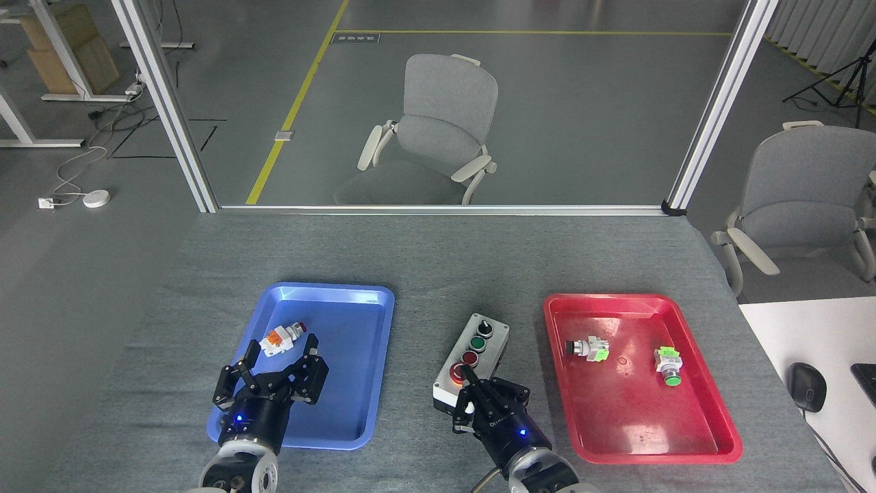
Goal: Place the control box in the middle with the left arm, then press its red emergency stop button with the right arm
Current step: 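Retract the right gripper back over the red tray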
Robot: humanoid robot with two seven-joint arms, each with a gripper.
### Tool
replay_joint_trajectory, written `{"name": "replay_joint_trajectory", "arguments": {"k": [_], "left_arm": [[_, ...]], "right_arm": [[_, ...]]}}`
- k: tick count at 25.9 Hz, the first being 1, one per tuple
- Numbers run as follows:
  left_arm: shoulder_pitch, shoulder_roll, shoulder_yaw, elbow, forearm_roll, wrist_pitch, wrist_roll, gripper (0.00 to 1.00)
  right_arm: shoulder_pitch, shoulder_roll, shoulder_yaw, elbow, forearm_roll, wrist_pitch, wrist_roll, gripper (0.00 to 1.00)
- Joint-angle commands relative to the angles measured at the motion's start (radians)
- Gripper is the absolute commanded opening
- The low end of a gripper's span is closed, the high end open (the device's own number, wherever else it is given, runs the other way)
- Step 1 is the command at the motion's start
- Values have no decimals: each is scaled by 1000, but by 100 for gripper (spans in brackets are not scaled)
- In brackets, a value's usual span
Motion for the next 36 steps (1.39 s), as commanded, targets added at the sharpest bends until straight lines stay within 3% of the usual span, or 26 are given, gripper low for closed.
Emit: {"name": "replay_joint_trajectory", "arguments": {"k": [1, 4, 9, 10, 12, 15, 16, 17, 22, 28, 36], "left_arm": [[1, -5, 0, 3, 2, 1, 1, 99], [1, -5, 0, 3, 4, 1, 1, 99], [1, -5, 0, 3, 4, 1, 1, 99], [1, -5, 0, 3, 4, 1, 1, 99], [1, -5, 0, 3, 4, 1, 1, 99], [1, -5, 0, 3, 4, 1, 1, 99], [1, -5, 0, 3, 4, -1, 1, 99], [1, -5, 0, 3, 4, 1, 1, 99], [1, -5, 0, 3, 4, 1, 1, 99], [1, -5, 0, 3, 4, 1, 1, 99], [1, -5, 0, 3, 4, 1, 1, 99]], "right_arm": [[-2, 3, -10, -28, -1, 10, 32, 0], [-17, 3, -23, -85, -1, 21, 30, 0], [2, -9, -147, -156, -1, 13, 35, 0], [10, -11, -165, -160, -1, 13, 36, 5], [44, -18, -216, -176, 0, 18, 36, 28], [84, -57, -314, -200, 0, 23, 39, 79], [91, -60, -334, -209, 0, 24, 39, 93], [101, -61, -351, -217, 0, 29, 39, 98], [128, -96, -422, -235, -1, 38, 38, 98], [222, -93, -489, -320, 0, 38, 33, 98], [225, -110, -498, -343, 0, 39, 29, 98]]}}
